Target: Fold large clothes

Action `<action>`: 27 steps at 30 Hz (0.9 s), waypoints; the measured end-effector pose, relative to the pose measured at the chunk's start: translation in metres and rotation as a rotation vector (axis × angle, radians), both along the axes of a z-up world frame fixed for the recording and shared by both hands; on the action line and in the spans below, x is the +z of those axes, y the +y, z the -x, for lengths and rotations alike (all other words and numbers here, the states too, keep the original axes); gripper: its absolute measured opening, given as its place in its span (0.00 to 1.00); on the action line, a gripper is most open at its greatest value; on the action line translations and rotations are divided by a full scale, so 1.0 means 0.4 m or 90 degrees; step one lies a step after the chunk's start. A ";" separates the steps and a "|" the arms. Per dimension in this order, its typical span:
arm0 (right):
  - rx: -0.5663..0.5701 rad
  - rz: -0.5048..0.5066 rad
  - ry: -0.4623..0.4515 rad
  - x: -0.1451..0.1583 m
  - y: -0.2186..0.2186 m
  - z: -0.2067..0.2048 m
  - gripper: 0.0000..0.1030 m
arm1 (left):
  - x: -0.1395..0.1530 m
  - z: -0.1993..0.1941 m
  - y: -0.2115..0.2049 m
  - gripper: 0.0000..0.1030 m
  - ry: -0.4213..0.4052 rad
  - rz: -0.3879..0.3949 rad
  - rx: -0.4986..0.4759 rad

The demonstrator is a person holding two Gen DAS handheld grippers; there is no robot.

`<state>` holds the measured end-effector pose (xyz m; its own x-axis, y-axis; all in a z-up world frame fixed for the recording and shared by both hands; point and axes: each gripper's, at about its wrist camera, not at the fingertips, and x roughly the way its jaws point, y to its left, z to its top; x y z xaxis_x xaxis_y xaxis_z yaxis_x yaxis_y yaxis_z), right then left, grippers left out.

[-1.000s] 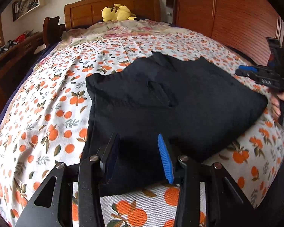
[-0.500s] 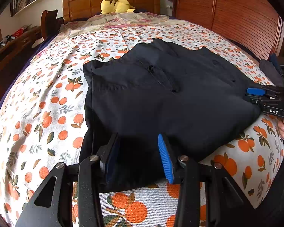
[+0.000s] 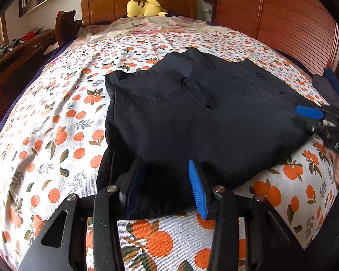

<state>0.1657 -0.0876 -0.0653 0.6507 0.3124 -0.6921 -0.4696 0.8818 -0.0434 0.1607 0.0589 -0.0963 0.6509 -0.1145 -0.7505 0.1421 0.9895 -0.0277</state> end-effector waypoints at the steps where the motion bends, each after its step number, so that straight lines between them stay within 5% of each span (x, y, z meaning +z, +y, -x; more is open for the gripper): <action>1: 0.007 0.008 0.005 -0.009 0.010 0.001 0.41 | 0.001 0.001 0.000 0.42 0.000 0.001 0.000; 10: 0.012 0.028 0.017 -0.065 0.000 -0.007 0.42 | 0.031 0.050 0.046 0.42 -0.035 0.010 0.037; 24: 0.014 0.010 0.007 -0.078 0.010 -0.008 0.43 | -0.043 0.024 0.111 0.45 0.023 -0.004 0.082; 27: 0.015 0.007 0.006 -0.078 0.009 -0.008 0.43 | -0.052 0.018 0.109 0.54 0.028 -0.014 0.093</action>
<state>0.1690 -0.0839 -0.0963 0.6368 0.3192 -0.7019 -0.4902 0.8702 -0.0490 0.1536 0.1026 -0.1169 0.6257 -0.0039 -0.7800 -0.0039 1.0000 -0.0081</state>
